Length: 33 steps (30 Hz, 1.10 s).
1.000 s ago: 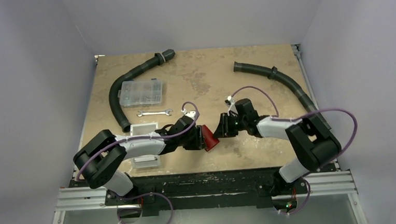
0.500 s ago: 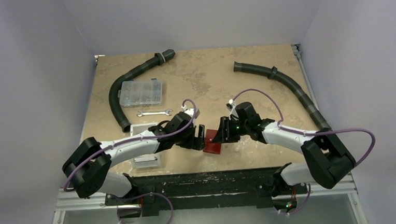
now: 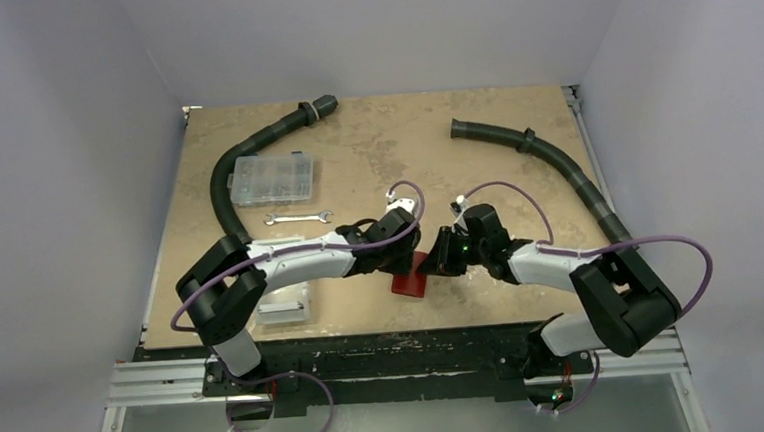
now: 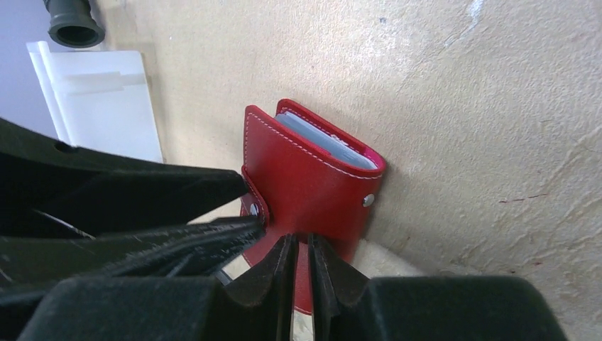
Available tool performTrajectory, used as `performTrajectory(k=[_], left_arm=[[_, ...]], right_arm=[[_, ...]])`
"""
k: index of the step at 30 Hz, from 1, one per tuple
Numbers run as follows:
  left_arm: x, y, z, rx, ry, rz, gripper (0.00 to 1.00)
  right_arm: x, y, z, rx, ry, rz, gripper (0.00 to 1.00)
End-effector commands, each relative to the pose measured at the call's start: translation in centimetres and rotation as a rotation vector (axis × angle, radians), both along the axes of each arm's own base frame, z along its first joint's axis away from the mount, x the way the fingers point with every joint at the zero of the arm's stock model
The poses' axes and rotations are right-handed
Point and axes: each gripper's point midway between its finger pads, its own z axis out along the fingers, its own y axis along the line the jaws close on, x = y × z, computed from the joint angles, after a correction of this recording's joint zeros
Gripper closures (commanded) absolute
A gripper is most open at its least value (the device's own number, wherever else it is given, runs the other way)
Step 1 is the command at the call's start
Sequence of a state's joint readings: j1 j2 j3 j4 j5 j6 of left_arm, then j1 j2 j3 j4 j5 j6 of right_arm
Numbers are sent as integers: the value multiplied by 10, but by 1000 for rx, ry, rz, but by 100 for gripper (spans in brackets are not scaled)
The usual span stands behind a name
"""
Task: Put the credit cards into the card holder
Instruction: Open the card holder at the center of the board.
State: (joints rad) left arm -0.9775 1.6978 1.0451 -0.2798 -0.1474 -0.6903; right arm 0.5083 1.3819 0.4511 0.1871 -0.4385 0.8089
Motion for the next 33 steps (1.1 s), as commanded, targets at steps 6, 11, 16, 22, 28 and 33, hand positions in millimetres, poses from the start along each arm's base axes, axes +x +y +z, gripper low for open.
performTrajectory(k=[6,11,16,22,28,33], left_arm=[[-7,-7,-13,137,-67,81,56],[-14,2,-31,198,-37,73,61],[-18,6,-34,208,-30,40,87],[-33,-27,1,-212,61,-79,100],[-33,-8,33,-467,56,-98,100],[-36,16,31,-449,30,-61,100]], right_arm=[[0,5,-8,43,26,-10,80],[-1,3,-12,23,25,-6,80],[0,-2,-18,-11,21,-13,80],[2,-12,-30,-114,1,21,80],[8,-24,-39,-224,-19,45,80],[15,-28,-35,-302,-55,76,78]])
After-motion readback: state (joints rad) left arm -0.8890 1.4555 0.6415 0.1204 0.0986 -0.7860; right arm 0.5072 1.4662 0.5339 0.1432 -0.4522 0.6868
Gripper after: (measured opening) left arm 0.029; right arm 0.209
